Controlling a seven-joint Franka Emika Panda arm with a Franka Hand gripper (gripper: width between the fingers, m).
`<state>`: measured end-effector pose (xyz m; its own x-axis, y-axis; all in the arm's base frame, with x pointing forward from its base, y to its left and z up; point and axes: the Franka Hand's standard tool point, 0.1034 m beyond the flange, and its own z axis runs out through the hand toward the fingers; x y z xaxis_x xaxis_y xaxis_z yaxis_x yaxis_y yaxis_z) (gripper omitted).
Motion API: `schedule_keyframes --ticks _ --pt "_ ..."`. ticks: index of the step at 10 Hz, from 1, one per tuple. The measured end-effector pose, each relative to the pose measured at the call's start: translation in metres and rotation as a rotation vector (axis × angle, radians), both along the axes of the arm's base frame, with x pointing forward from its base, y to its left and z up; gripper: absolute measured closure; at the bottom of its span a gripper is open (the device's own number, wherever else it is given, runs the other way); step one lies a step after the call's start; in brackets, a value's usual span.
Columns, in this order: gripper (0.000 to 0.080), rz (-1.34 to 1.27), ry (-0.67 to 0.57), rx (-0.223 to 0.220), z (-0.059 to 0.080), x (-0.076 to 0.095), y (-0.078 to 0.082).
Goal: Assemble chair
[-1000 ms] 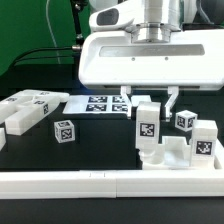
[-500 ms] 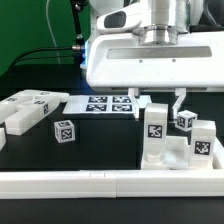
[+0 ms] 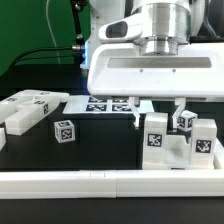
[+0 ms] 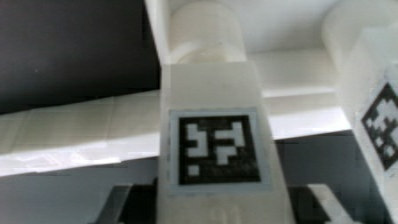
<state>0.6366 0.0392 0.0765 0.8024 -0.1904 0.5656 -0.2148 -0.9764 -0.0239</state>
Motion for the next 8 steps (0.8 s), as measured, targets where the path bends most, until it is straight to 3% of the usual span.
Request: schedule_keyframes --ticks 1,2,3,5,8 --pt "0.0512 0.001 -0.008 -0.001 0.0 0.0 0.0" --pt "0.0435 0.003 -0.006 -0.001 0.0 0.0 0.0" --pt "0.0435 0.004 0.001 -0.002 -0.001 0.0 0.0" --pt "0.0182 0.0 0.058 0.021 0.006 0.003 -0.001" --pt "0.0156 -0.027 0.307 0.103 0.011 0.01 -0.006"
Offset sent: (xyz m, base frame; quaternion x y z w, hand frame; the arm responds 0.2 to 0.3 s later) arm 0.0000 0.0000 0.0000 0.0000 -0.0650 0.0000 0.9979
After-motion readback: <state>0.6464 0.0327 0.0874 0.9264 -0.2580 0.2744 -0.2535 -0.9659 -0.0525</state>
